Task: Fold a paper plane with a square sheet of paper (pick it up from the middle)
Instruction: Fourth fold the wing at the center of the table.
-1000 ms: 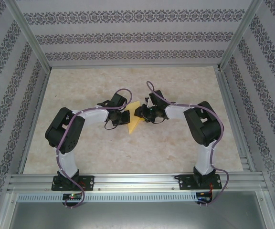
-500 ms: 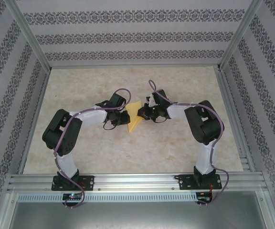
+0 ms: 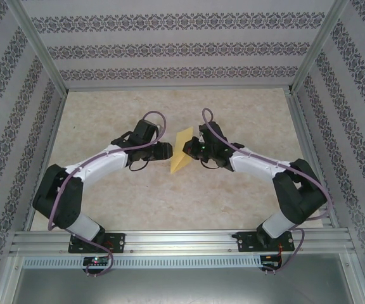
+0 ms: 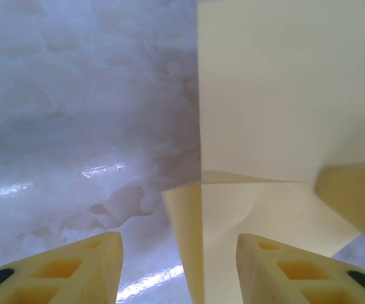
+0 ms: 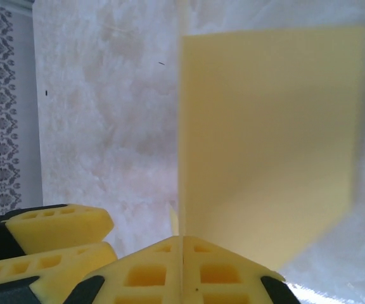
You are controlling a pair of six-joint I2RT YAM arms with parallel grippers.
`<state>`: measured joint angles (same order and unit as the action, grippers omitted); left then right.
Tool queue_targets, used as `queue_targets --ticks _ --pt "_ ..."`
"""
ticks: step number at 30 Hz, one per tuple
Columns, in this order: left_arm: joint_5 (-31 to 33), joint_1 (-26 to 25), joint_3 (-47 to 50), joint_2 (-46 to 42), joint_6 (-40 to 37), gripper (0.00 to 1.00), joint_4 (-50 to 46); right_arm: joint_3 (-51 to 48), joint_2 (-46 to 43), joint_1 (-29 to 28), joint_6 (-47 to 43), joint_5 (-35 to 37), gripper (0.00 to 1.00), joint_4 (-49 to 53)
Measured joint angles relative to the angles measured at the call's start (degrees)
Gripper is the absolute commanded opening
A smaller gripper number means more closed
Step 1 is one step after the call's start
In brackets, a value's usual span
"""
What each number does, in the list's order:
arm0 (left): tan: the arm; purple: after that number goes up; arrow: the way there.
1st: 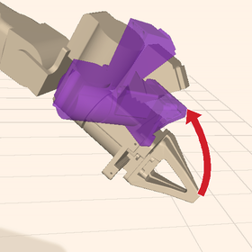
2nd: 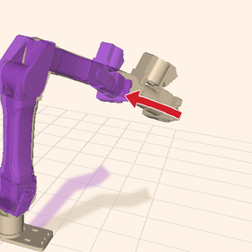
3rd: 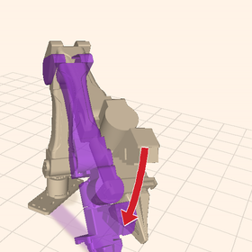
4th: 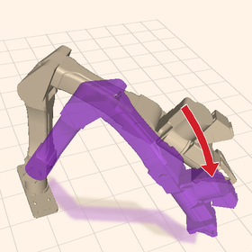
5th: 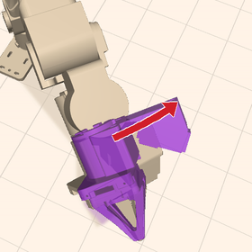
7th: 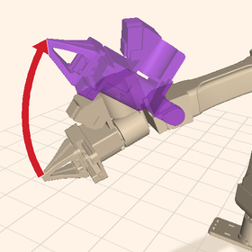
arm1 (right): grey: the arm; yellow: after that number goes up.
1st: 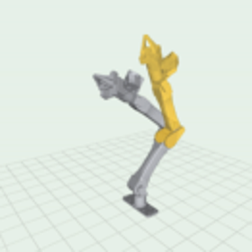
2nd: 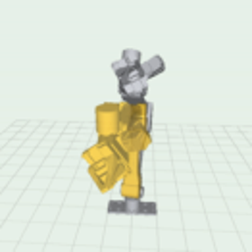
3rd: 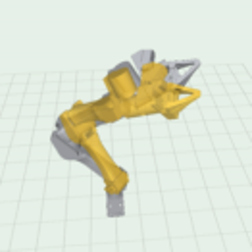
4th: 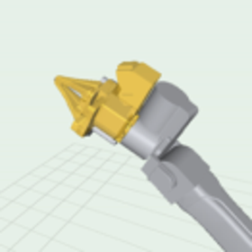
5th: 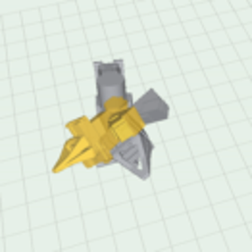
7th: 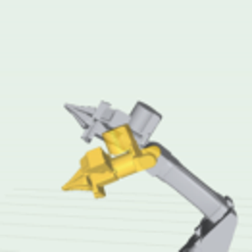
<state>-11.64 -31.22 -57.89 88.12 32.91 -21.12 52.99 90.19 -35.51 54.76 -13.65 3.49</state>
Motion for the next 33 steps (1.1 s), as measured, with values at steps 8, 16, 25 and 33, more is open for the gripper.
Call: queue_targets --ticks 8,16,25,33 --pt "0.4 0.0 2.6 -3.2 -4.3 0.57 0.5 5.2 -0.3 -4.6 4.7 12.3 0.01 7.4" --pt "-2.0 0.0 6.1 -1.6 -9.9 0.66 7.3 5.6 6.5 -4.5 12.2 14.9 0.04 7.2" --pt "-6.1 -1.3 16.2 1.4 -17.9 0.61 22.1 4.7 9.2 -2.6 19.4 11.5 0.06 7.2" --pt "-5.8 -3.5 19.4 1.4 -27.4 0.6 31.4 4.7 9.9 -1.7 23.8 8.5 0.08 6.4"
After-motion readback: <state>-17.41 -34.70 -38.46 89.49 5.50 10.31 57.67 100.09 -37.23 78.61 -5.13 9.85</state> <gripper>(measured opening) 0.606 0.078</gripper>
